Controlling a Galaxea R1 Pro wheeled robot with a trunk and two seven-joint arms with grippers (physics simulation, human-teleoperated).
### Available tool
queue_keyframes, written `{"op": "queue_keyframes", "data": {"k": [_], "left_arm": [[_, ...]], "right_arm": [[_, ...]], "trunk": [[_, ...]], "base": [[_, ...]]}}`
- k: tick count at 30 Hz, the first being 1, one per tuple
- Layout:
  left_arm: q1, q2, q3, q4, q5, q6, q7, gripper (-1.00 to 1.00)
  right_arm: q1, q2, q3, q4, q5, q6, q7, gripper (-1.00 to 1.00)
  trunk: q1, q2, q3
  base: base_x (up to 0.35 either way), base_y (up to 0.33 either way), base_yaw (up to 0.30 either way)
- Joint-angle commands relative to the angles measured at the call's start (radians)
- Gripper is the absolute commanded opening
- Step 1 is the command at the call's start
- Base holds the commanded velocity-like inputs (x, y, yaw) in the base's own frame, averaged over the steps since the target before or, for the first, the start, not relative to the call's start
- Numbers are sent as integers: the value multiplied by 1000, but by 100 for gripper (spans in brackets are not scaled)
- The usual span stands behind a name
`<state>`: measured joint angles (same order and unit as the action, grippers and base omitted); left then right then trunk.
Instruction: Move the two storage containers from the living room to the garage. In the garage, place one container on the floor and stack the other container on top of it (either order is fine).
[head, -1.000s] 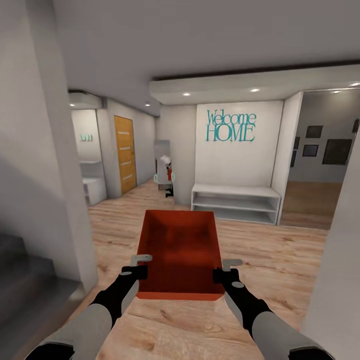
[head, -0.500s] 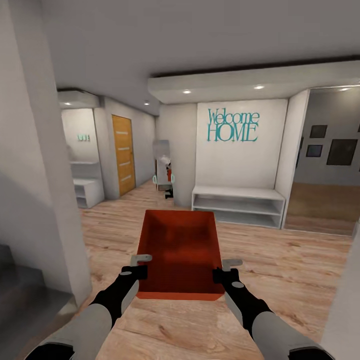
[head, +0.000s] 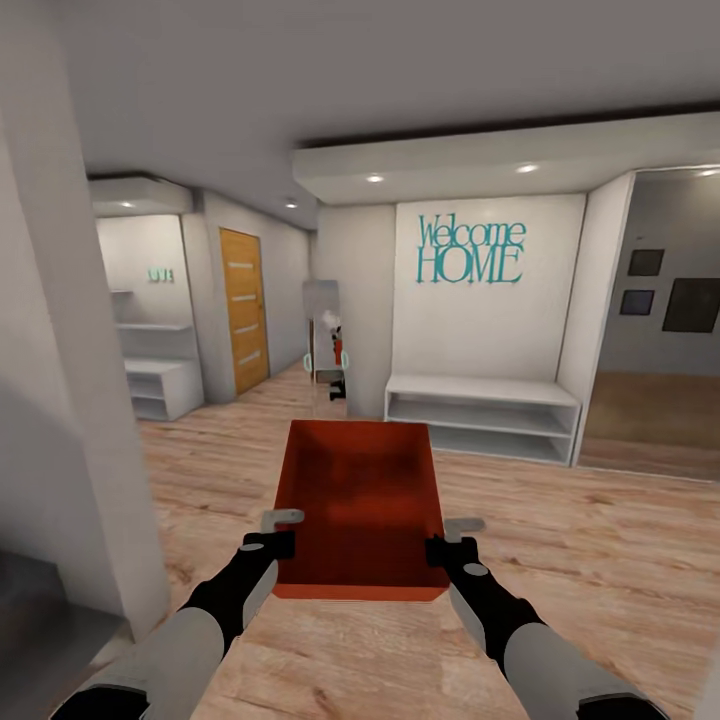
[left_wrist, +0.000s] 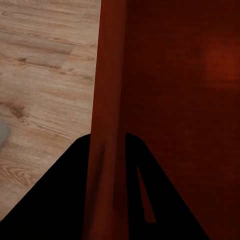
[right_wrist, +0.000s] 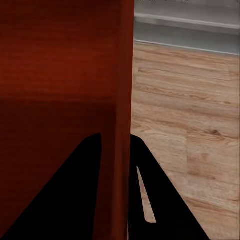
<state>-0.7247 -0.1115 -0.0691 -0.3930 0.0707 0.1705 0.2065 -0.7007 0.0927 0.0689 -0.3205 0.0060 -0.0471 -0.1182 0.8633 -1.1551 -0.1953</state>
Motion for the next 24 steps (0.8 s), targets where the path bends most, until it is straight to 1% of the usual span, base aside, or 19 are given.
{"op": "queue_keyframes", "data": {"k": [1, 24], "left_arm": [[-1, 35, 35, -12, -20, -17, 14, -100], [-1, 35, 35, -12, -20, -17, 14, -100]], "right_arm": [[0, -1, -1, 3, -4, -2, -9, -100], [-1, -1, -1, 3, -4, -2, -9, -100]], "trunk": [[1, -1, -1], [1, -1, -1]], "base": [[322, 0, 0], [322, 0, 0]]}}
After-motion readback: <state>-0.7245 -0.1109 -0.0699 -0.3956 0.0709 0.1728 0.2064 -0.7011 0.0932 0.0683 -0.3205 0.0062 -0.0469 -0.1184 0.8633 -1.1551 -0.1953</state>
